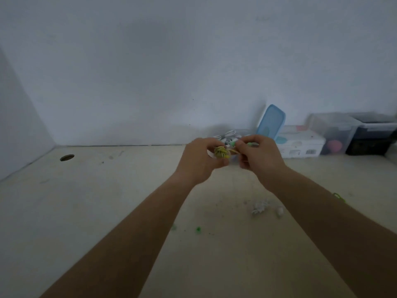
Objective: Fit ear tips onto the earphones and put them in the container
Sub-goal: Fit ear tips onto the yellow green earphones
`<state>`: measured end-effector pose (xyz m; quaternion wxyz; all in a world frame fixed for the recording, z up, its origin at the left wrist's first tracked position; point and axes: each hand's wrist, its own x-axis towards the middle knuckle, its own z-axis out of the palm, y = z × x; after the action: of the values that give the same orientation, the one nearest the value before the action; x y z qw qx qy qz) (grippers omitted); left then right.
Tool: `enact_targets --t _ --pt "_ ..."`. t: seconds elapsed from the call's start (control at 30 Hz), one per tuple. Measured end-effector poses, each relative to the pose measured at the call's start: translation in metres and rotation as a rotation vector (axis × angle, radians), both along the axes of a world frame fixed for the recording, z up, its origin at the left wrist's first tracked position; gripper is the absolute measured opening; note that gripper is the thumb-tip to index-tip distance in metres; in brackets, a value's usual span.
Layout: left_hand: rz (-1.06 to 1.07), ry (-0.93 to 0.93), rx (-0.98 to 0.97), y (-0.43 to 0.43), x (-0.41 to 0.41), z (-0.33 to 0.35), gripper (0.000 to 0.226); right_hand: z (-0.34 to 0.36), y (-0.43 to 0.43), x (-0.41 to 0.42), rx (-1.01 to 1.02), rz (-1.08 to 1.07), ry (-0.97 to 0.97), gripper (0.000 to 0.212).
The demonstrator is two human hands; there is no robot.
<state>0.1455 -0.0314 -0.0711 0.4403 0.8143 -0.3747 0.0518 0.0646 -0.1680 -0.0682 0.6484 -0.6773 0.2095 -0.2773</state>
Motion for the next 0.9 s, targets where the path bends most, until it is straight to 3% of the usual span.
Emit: enact_targets --t 0.17,0.33,0.47,0.57,0.63,0.77,0.9 --pt "0.086 -0.048 0.073 -0.040 0.057 0.011 0.036 0.011 -0.042 0.058 -0.053 -0.026 0.052 0.004" --pt "0.157 -0.003 0.165 -0.073 0.097 0.018 0.051 0.026 -0.071 0.101 -0.307 -0.018 0.115 0.005" --pt "0.178 -0.066 0.364 -0.088 0.118 0.009 0.053 0.026 -0.088 0.123 -0.688 0.054 0.297 0.011" --pt "0.130 -0.096 0.375 -0.088 0.122 -0.006 0.038 0.016 -0.093 0.127 -0.913 0.099 0.477 0.017" --pt "0.115 -0.109 0.355 -0.084 0.123 -0.014 0.023 0.009 -0.095 0.125 -0.950 0.092 0.501 0.020" --pt "0.146 -0.179 0.314 -0.081 0.121 -0.022 0.029 0.004 -0.096 0.117 -0.983 0.128 0.418 0.044" --pt "0.065 -0.219 0.346 -0.087 0.117 -0.025 0.035 0.005 -0.093 0.112 -1.102 0.259 0.511 0.047"
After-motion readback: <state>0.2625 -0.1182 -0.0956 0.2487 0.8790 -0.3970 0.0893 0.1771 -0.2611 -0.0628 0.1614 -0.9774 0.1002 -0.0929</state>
